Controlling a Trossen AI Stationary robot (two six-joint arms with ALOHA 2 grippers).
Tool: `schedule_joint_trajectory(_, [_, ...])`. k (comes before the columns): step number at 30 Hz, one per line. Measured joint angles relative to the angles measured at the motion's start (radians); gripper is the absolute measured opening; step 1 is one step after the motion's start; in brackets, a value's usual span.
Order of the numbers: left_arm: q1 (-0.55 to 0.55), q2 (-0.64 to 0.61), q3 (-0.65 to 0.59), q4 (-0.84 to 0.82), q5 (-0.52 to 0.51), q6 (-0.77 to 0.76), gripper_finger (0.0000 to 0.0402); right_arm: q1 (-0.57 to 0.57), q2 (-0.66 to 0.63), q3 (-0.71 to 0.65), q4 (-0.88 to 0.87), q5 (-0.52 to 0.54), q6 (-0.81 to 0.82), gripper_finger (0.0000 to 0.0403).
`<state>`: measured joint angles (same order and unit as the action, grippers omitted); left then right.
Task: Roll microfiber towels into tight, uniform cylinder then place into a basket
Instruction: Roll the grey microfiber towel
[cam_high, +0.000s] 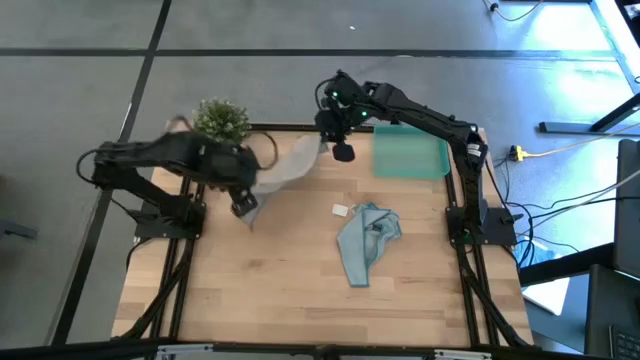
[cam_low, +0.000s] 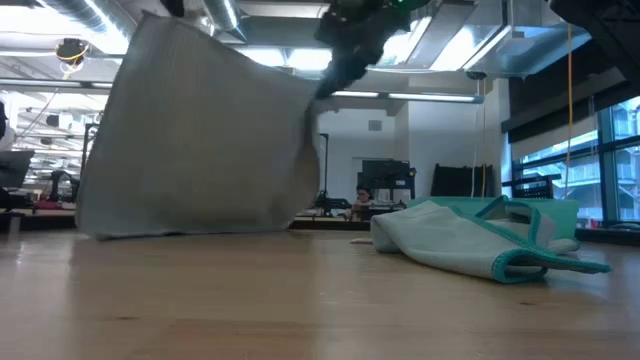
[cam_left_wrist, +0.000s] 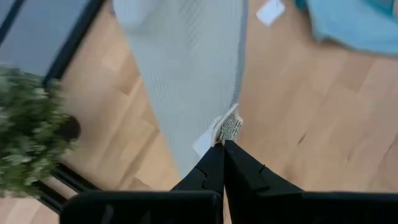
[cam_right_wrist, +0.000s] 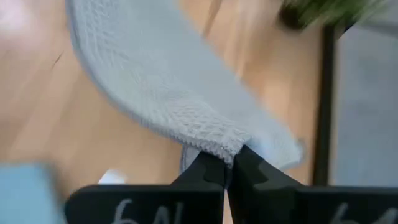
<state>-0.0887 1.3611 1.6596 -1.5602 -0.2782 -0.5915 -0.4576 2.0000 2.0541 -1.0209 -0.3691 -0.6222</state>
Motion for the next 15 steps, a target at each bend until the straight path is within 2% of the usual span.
schedule_joint_trajectory(6, [0.001,0.072,-0.054,0.077,0.077,0.001,0.0000,0.000,-0.001,0.000,-0.218,-0.001,-0.013,0.0000])
schedule_joint_trajectory(15, [0.006,0.111,-0.161,0.257,0.159,-0.031,0.0000,0.003,0.000,-0.200,-0.216,-0.025,-0.014,0.0000])
